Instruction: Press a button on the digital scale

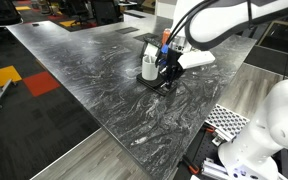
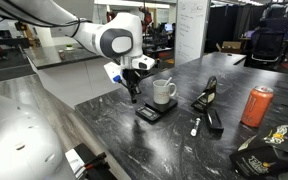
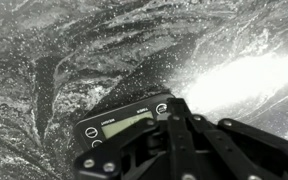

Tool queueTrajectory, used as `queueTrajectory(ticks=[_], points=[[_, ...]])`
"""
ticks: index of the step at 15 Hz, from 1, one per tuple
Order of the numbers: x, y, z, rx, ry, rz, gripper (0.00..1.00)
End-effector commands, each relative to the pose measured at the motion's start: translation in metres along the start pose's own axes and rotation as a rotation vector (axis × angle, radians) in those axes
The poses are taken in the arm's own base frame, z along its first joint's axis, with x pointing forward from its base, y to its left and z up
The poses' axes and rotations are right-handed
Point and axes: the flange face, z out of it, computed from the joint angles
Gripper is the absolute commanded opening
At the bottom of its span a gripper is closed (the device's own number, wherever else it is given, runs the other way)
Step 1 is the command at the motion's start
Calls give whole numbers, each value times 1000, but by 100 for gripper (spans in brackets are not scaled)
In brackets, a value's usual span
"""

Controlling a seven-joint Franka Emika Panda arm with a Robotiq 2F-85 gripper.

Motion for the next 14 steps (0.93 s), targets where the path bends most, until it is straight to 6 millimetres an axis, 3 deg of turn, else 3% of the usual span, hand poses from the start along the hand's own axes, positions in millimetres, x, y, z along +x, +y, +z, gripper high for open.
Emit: queueTrajectory(ticks=[1, 14], points=[[14, 1, 17, 8, -47, 9, 0], [36, 4, 45, -17, -101, 38, 0]])
